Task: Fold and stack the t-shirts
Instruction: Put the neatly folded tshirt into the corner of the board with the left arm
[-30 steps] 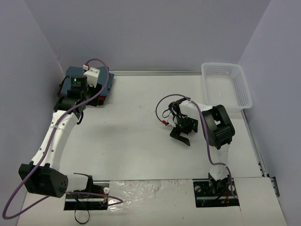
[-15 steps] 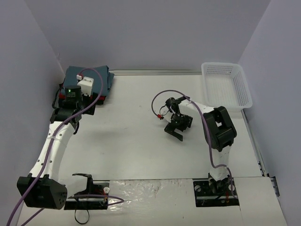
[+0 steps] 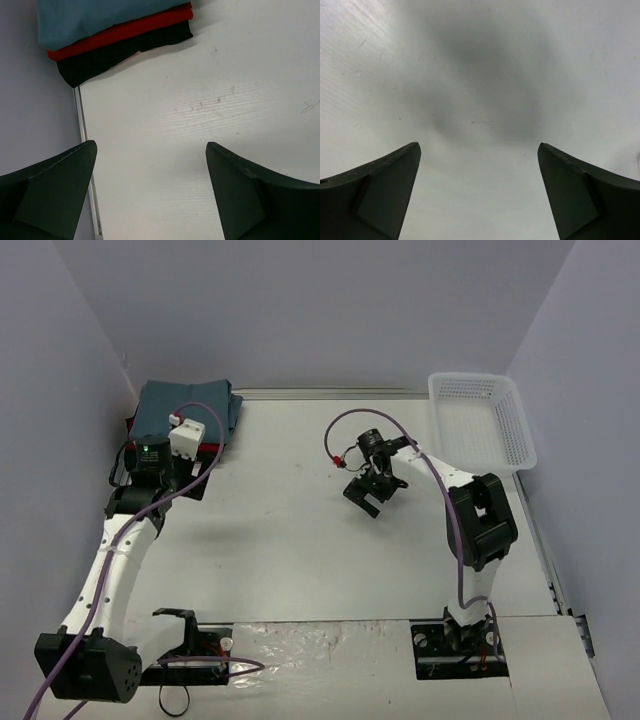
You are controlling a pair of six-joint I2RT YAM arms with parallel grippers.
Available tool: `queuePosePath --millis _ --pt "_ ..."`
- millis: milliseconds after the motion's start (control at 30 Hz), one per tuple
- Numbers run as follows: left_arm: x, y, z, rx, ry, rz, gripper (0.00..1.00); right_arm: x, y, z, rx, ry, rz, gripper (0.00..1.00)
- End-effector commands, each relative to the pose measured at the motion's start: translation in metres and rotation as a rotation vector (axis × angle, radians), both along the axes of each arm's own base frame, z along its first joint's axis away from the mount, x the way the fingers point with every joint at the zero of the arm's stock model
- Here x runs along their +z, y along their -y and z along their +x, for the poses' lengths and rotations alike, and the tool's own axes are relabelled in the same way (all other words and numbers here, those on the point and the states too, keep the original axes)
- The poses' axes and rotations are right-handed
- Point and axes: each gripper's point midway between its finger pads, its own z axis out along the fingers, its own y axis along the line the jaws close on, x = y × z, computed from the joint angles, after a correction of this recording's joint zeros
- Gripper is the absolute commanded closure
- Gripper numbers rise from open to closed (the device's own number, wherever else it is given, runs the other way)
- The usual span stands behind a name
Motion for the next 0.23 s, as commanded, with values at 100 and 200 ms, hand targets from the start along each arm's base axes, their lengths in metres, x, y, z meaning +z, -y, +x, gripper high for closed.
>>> queuePosePath --millis 100,200 --pt "0.011 -0.001 0.002 -0.026 0.045 0.024 0.08 0.018 0.003 0.014 -0.042 0.074 -0.002 0.0" --pt "0.008 -0.001 0.004 -0.025 0.041 0.023 0.06 0.041 -0.009 0.017 -0.019 0.133 0.086 0.0"
